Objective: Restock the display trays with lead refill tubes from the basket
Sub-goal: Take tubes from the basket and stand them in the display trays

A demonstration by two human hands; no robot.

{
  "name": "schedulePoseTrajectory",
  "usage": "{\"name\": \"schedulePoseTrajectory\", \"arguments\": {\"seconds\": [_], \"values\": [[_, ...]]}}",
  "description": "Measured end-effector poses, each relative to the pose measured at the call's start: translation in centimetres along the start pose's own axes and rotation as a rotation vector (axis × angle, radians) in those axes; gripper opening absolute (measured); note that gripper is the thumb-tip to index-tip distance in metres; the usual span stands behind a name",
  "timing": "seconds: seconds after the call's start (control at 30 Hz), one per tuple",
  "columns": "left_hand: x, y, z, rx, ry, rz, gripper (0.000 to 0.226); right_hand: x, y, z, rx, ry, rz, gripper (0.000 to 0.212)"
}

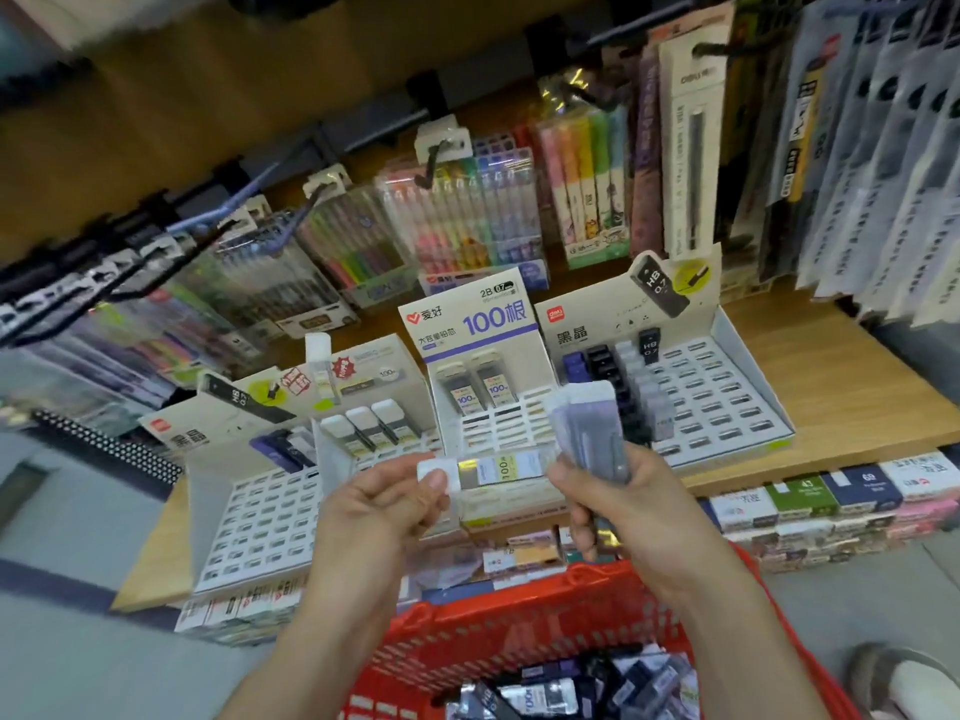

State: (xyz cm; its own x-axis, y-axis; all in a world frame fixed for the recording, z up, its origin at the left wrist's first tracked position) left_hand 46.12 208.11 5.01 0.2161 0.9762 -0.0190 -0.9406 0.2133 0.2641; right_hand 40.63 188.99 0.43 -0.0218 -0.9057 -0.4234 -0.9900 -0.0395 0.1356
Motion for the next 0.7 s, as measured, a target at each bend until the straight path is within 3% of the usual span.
{"name": "schedulePoseTrajectory", "arguments": {"seconds": [0.3,0.53,0.7], "values": [[6.6,-4.7,5.7,-0.307,-0.706,0.271,0.016,-3.3,-2.2,2.8,-0.106,-0.142,0.108,0.011],[5.7,-9.7,4.1,-0.517,-1.089,0.105,0.018,-3.6,-3.1,4.1,-0.072,-0.028,0.069,0.026],[5.6,-11.2,3.1,-0.51,-1.186,0.045,0.02,-3.6,-3.5,5.0,-0.11,-0.016,0.063,0.027]]}}
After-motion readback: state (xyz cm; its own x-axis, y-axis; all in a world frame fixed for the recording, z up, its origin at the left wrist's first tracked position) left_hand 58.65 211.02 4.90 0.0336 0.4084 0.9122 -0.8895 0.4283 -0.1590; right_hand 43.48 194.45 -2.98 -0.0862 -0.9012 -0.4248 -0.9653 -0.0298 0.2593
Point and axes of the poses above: each hand's wrist, its own y-axis away from the middle knuckle, its own x-axis out of the back of the hand, z = x × y, the point moved 3 cm from there along -y, towards the middle knuckle, and after that the axes turned 12 degrees about -z, right-handed, at the moved point
